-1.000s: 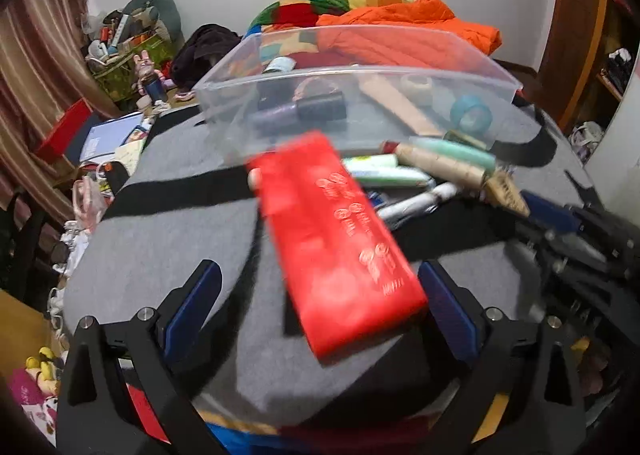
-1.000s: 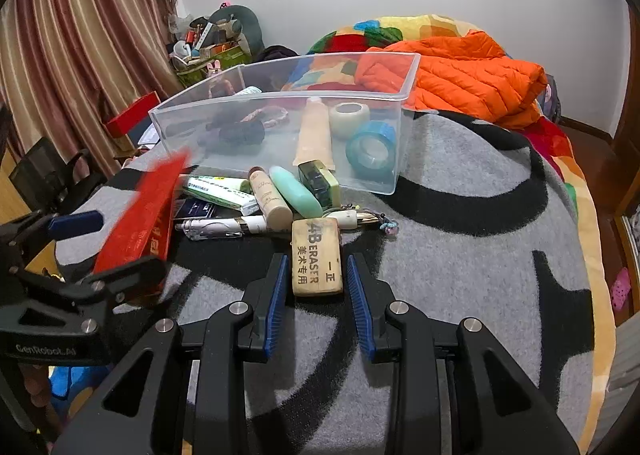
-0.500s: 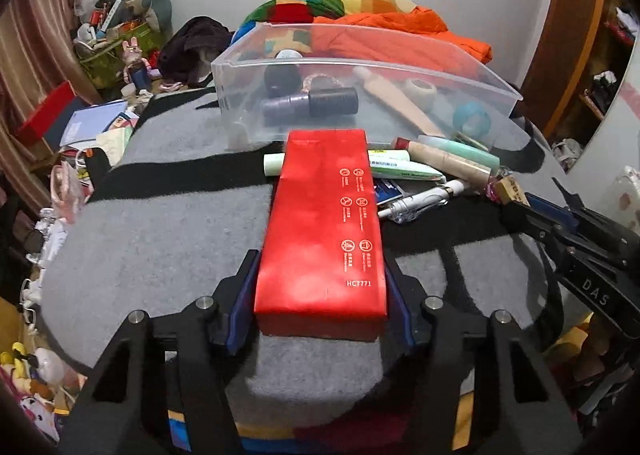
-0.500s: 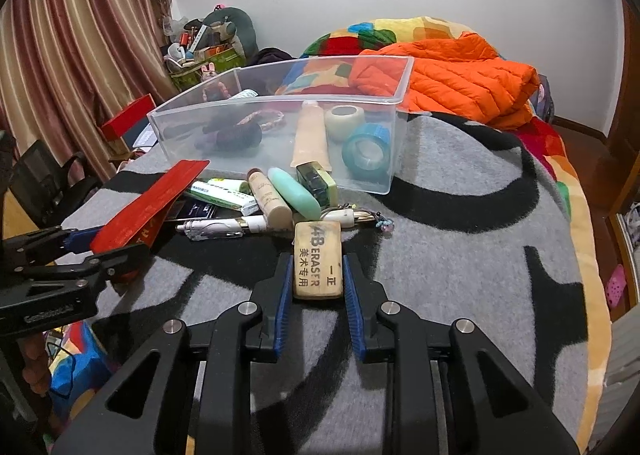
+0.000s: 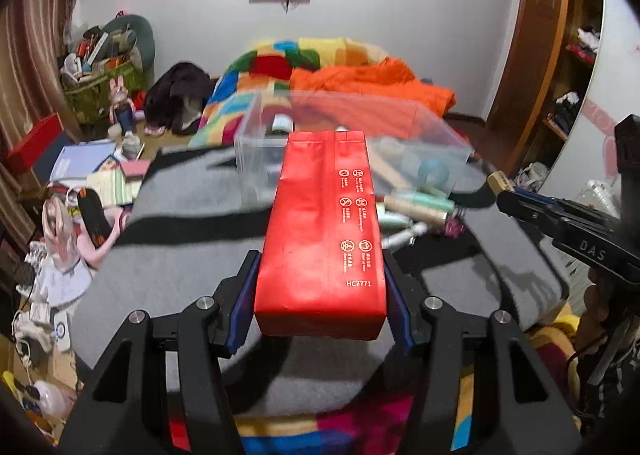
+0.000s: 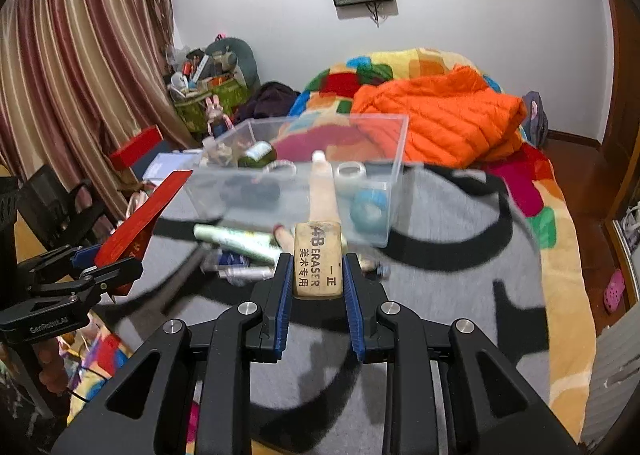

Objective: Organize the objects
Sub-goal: 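Carry the red pouch and eraser into the clear box and release them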

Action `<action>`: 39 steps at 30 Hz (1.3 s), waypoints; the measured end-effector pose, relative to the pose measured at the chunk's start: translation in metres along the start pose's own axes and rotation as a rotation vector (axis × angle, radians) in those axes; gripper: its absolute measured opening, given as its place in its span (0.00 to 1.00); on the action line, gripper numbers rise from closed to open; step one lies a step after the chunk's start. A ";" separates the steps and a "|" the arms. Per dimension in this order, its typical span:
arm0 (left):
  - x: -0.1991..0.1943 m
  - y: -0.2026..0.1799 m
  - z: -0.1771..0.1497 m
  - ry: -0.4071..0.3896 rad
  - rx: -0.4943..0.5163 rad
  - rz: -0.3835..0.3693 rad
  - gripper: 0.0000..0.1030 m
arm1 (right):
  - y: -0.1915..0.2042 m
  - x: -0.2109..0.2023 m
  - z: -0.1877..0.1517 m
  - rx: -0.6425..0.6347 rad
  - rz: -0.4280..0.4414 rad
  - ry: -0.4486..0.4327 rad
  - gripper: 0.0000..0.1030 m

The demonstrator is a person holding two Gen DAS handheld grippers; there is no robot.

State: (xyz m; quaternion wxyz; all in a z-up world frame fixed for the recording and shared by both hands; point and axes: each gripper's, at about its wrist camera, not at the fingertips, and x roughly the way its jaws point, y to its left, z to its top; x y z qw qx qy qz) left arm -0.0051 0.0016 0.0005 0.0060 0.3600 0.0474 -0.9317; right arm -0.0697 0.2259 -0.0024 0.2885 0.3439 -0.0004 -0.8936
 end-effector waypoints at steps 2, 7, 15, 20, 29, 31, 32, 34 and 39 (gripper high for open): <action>-0.005 0.003 0.011 -0.027 0.002 -0.014 0.55 | 0.001 -0.001 0.011 -0.005 -0.005 -0.015 0.21; -0.004 0.011 0.041 -0.074 0.019 -0.015 0.55 | -0.003 0.007 0.043 -0.013 -0.034 -0.042 0.21; 0.045 0.022 0.085 -0.010 0.069 -0.038 0.55 | -0.023 0.054 0.075 0.044 -0.012 0.026 0.21; 0.089 0.022 0.104 0.082 0.119 -0.046 0.55 | -0.027 0.087 0.083 0.048 -0.017 0.099 0.21; 0.128 0.005 0.118 0.151 0.202 -0.081 0.55 | -0.015 0.123 0.084 -0.023 -0.060 0.177 0.22; 0.126 0.002 0.117 0.153 0.202 -0.106 0.55 | -0.012 0.123 0.084 -0.039 -0.063 0.180 0.22; 0.124 0.001 0.115 0.150 0.208 -0.106 0.55 | -0.011 0.122 0.084 -0.047 -0.067 0.178 0.22; 0.122 -0.001 0.115 0.142 0.221 -0.104 0.56 | -0.009 0.117 0.084 -0.060 -0.068 0.169 0.22; 0.099 -0.003 0.110 0.104 0.243 -0.122 0.60 | -0.007 0.095 0.085 -0.062 -0.061 0.134 0.23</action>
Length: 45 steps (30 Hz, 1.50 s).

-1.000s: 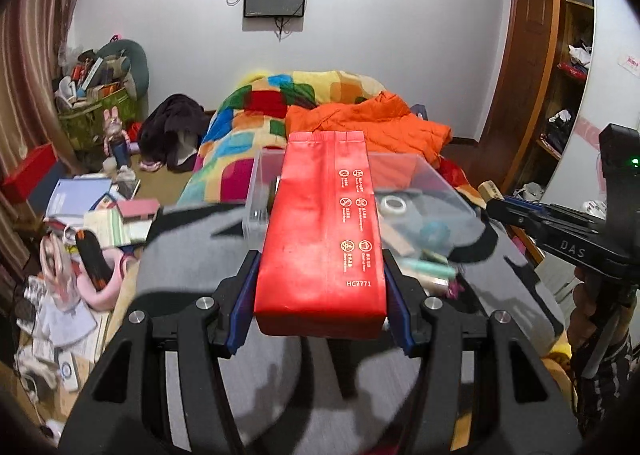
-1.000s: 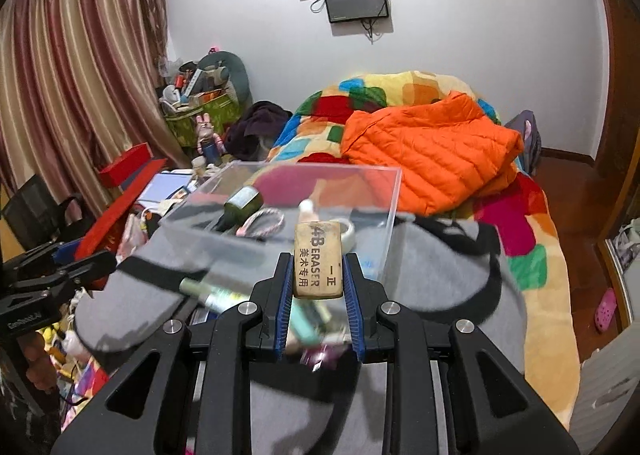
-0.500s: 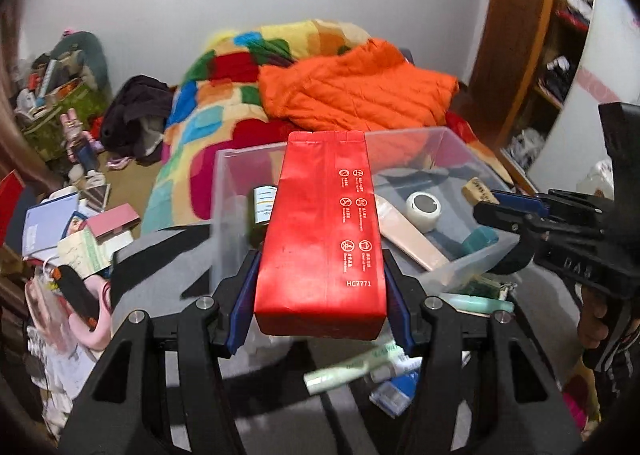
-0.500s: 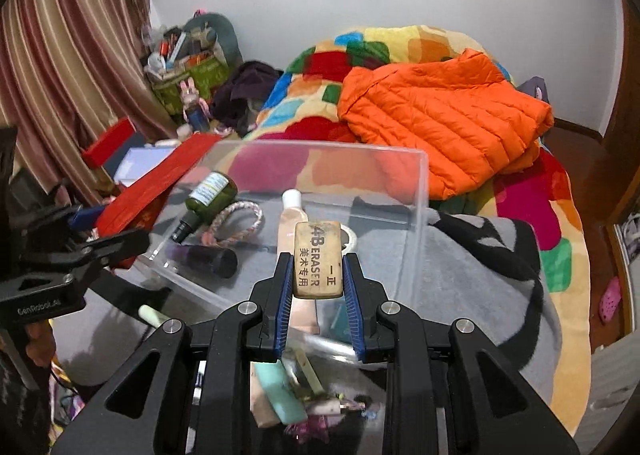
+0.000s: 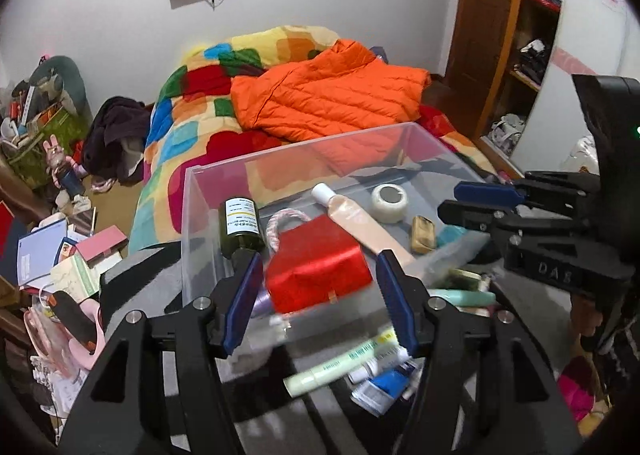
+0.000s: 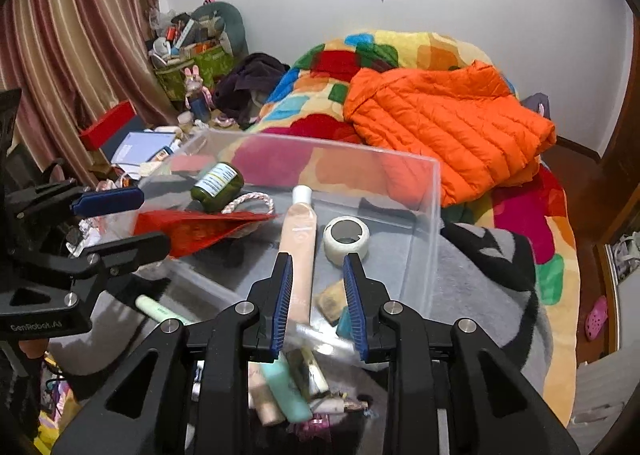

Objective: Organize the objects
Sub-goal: 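Carry the red pouch and eraser into the clear box and release them, then move both tools back toward the remaining tubes beside the box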

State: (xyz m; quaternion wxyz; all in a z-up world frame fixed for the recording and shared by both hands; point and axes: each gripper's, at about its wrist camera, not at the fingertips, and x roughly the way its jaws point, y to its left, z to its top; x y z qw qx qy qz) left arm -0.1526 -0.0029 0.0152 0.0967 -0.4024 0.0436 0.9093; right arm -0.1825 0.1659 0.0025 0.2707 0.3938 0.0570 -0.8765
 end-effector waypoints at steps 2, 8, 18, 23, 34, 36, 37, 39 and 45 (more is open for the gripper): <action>-0.011 -0.002 -0.004 -0.024 0.007 -0.003 0.66 | 0.000 -0.011 -0.003 -0.001 0.000 -0.018 0.23; -0.032 -0.004 -0.028 -0.038 0.031 -0.027 0.68 | -0.001 -0.039 -0.022 -0.007 0.007 -0.043 0.23; 0.009 0.011 -0.073 0.120 0.080 -0.029 0.68 | 0.015 -0.029 -0.071 -0.006 0.071 0.051 0.23; 0.026 0.022 -0.076 0.159 0.124 -0.073 0.68 | 0.023 -0.023 -0.078 -0.009 0.102 0.073 0.23; 0.041 0.009 -0.071 0.190 0.166 -0.172 0.48 | 0.037 -0.010 -0.074 -0.082 0.056 0.090 0.23; 0.039 0.008 -0.073 0.185 0.168 -0.170 0.44 | 0.038 -0.010 -0.074 -0.097 0.041 0.090 0.23; 0.036 0.007 -0.075 0.183 0.170 -0.172 0.40 | 0.038 -0.010 -0.074 -0.102 0.034 0.091 0.23; 0.030 0.003 -0.080 0.178 0.178 -0.171 0.35 | 0.038 -0.011 -0.075 -0.112 0.027 0.095 0.23; 0.006 -0.004 -0.102 0.167 0.150 -0.155 0.19 | 0.029 -0.005 -0.081 -0.088 0.038 0.139 0.23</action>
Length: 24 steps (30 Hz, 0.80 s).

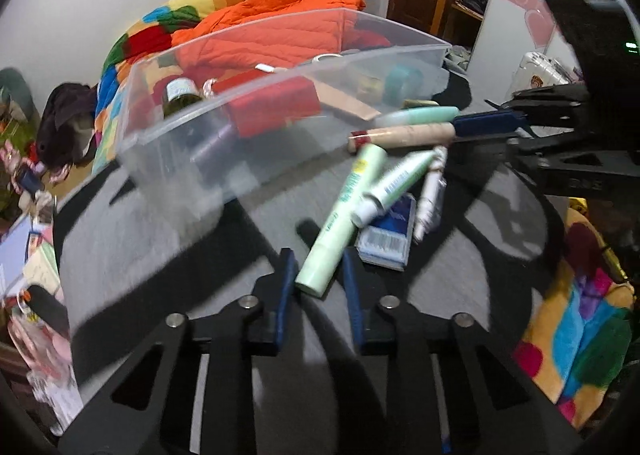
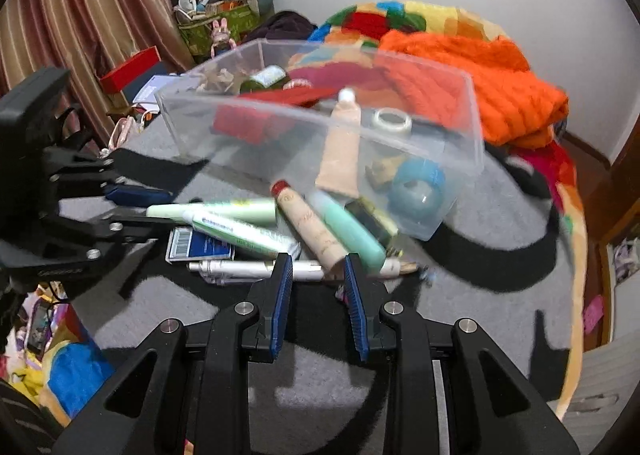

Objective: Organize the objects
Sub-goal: 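Move both tools back toward the remaining tubes beside the box, then grasp the pale green tube with the left tool while the right tool grasps the white toothpaste tube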

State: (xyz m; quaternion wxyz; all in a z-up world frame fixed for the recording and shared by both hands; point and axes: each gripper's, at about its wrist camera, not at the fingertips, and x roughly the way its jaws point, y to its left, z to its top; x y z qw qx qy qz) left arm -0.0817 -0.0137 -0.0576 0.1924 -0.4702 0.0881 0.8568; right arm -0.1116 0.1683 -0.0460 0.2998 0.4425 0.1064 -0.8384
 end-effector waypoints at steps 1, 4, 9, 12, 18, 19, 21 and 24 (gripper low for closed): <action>-0.003 0.000 -0.004 -0.001 -0.012 0.000 0.15 | 0.000 0.002 -0.001 0.006 0.014 0.008 0.23; -0.012 0.000 -0.015 -0.007 -0.060 0.000 0.14 | 0.005 0.000 -0.006 0.000 0.065 0.000 0.22; -0.027 -0.005 -0.032 -0.010 -0.086 0.019 0.14 | 0.015 -0.013 -0.009 -0.037 0.109 -0.042 0.22; -0.033 -0.007 -0.032 -0.030 -0.093 0.026 0.15 | 0.006 -0.017 -0.004 -0.011 0.083 -0.068 0.22; -0.019 -0.005 -0.020 -0.037 -0.106 0.067 0.38 | -0.003 0.002 0.006 0.007 0.033 -0.039 0.22; -0.014 -0.005 -0.019 -0.030 -0.106 0.079 0.38 | -0.002 0.004 0.007 0.005 0.033 -0.035 0.22; -0.008 -0.005 -0.016 -0.042 -0.112 0.092 0.38 | 0.003 0.010 0.006 -0.005 0.041 -0.022 0.23; -0.008 -0.005 -0.017 -0.053 -0.125 0.083 0.23 | 0.010 0.007 0.003 -0.033 0.069 -0.023 0.22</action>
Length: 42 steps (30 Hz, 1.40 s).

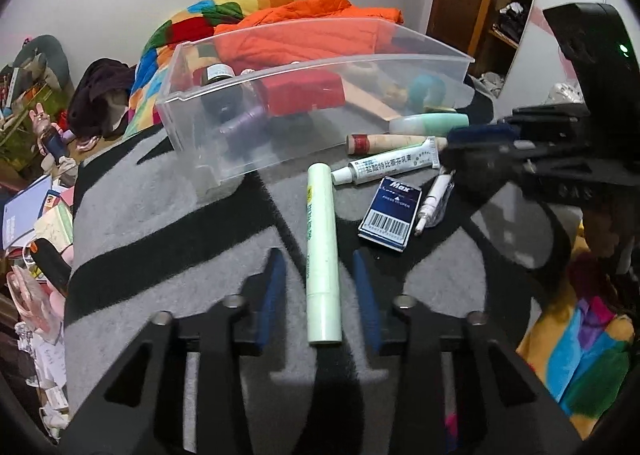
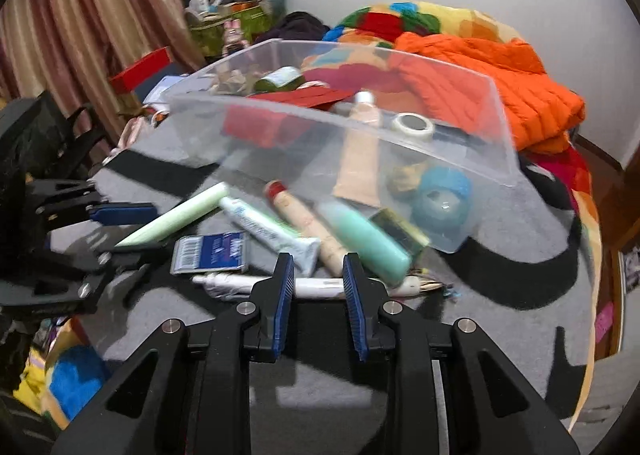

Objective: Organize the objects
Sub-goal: 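Grasp the pale green tube with the left tool while the right tool grasps the white toothpaste tube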

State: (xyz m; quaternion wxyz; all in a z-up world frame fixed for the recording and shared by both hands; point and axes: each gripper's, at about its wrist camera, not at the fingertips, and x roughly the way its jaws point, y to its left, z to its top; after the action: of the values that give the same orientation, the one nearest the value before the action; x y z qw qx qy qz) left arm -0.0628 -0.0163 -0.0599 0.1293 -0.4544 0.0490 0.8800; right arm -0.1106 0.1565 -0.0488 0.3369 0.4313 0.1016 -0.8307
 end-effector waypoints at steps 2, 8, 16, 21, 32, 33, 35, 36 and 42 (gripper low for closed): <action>-0.003 0.000 -0.003 -0.003 -0.001 0.007 0.15 | 0.005 -0.004 -0.002 -0.017 0.067 0.010 0.22; -0.016 0.005 -0.019 -0.010 -0.046 0.020 0.15 | 0.019 -0.011 0.006 -0.095 0.049 -0.025 0.22; -0.021 0.011 -0.025 -0.009 -0.079 0.034 0.19 | 0.041 0.025 0.034 -0.284 -0.008 0.061 0.22; -0.012 0.008 -0.019 -0.033 -0.070 0.046 0.30 | 0.051 0.035 0.033 -0.385 -0.037 0.120 0.22; -0.009 0.008 -0.017 -0.068 -0.086 0.065 0.14 | 0.044 0.046 0.049 -0.357 0.004 0.226 0.17; -0.011 0.009 -0.019 -0.071 -0.095 0.062 0.14 | 0.045 0.046 0.048 -0.360 -0.002 0.223 0.15; -0.014 0.011 -0.021 -0.078 -0.110 0.061 0.14 | 0.047 0.044 0.047 -0.354 -0.007 0.211 0.15; -0.016 0.013 -0.021 -0.082 -0.117 0.058 0.14 | 0.046 0.042 0.046 -0.339 0.000 0.203 0.14; -0.036 0.023 -0.016 -0.136 -0.170 0.044 0.14 | 0.041 0.016 0.039 -0.251 0.051 0.117 0.14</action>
State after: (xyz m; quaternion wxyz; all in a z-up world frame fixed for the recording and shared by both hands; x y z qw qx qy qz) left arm -0.0364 -0.0479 -0.0404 0.0739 -0.4020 -0.0245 0.9123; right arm -0.1161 0.1005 -0.0325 0.4027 0.4358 0.2130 -0.7762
